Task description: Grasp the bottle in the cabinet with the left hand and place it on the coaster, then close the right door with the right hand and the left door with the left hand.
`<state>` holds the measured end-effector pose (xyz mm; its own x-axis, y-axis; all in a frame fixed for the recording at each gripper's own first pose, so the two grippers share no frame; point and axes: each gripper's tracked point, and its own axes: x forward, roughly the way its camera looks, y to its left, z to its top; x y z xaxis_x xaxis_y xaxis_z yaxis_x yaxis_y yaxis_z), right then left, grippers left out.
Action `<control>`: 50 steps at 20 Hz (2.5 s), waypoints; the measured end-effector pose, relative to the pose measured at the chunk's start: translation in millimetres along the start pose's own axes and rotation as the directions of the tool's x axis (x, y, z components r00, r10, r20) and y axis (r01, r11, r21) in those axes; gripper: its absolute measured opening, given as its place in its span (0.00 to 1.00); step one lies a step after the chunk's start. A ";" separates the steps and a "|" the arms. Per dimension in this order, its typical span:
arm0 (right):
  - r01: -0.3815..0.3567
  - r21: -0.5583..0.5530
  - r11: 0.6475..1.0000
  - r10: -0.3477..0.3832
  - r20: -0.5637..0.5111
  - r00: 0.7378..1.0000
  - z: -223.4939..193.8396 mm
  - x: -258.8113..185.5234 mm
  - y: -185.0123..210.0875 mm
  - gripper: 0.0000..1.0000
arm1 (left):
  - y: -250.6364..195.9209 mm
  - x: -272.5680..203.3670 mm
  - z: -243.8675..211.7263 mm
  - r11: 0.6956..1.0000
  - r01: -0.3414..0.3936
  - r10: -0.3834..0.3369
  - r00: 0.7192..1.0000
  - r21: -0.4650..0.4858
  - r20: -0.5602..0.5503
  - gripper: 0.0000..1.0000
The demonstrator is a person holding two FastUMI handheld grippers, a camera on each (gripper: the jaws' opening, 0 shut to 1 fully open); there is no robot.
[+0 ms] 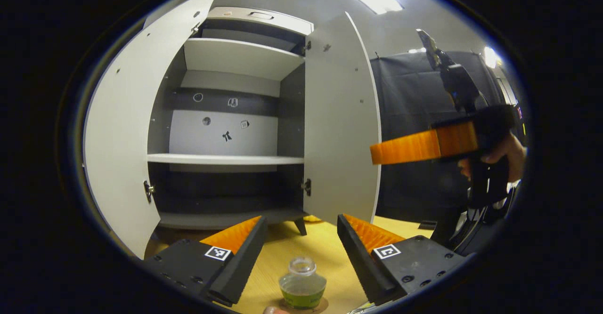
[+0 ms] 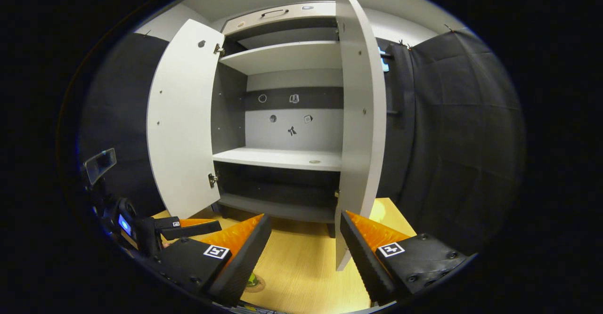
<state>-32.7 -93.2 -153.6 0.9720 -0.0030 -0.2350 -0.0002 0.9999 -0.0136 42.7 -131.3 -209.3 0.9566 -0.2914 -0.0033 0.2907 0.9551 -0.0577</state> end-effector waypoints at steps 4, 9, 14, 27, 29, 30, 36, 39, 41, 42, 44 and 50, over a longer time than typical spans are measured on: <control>0.103 -0.019 0.994 -0.102 0.057 0.993 43.0 -16.0 -32.6 0.98 | 12.0 -12.4 66.5 1.000 0.013 -0.013 1.000 -0.010 0.021 0.95; 0.249 0.013 0.968 -0.249 0.111 0.962 84.3 -32.0 -74.4 0.94 | 62.7 -49.7 114.6 0.996 -0.058 0.058 0.998 0.063 -0.006 0.95; 0.289 0.070 0.955 -0.296 0.146 0.944 106.7 -22.3 -113.9 0.98 | 120.2 -91.8 139.1 0.980 -0.190 0.192 0.981 0.053 -0.032 0.95; 0.057 0.069 0.996 -0.066 0.139 0.988 115.6 34.3 -124.5 0.98 | 215.7 -176.9 160.2 0.795 -0.605 0.604 0.796 -0.046 -0.035 0.95; 0.026 0.061 0.998 -0.034 0.134 0.990 115.7 35.8 -118.1 0.98 | 221.1 -184.2 158.4 0.768 -0.640 0.639 0.768 -0.015 -0.045 0.95; 0.011 0.062 0.998 -0.019 0.132 0.991 115.8 36.3 -115.5 0.97 | 223.5 -187.8 159.1 0.755 -0.656 0.656 0.754 0.013 -0.047 0.95; -0.117 0.057 0.992 0.109 0.124 0.986 114.2 46.5 -81.2 0.98 | 223.1 -192.2 163.8 0.731 -0.682 0.682 0.730 0.021 -0.045 0.94; -0.181 0.051 0.982 0.174 0.116 0.978 113.7 55.7 -57.3 0.98 | 225.5 -196.9 161.5 0.713 -0.699 0.701 0.711 0.051 -0.055 0.94; -0.219 0.048 0.975 0.212 0.115 0.970 113.7 63.1 -41.5 0.98 | 225.6 -197.9 160.4 0.707 -0.705 0.708 0.704 0.060 -0.063 0.94; -0.237 0.042 0.970 0.231 0.117 0.966 113.8 67.0 -33.5 0.98 | 227.3 -199.6 159.3 0.698 -0.713 0.716 0.695 0.064 -0.066 0.94; -0.272 0.048 0.961 0.265 0.115 0.957 113.5 77.4 -16.6 0.98 | 230.7 -207.3 158.0 0.680 -0.730 0.733 0.676 0.069 -0.075 0.94; -0.371 0.056 0.927 0.361 0.132 0.923 124.0 101.4 25.5 0.98 | 247.6 -224.8 164.9 0.653 -0.752 0.758 0.649 0.089 -0.064 0.94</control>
<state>95.0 -66.4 -57.2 0.9281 0.3602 -0.0940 -0.3474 0.9288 0.1286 -97.1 179.7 -58.2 0.8403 0.5309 -0.1102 -0.5283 0.8474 0.0538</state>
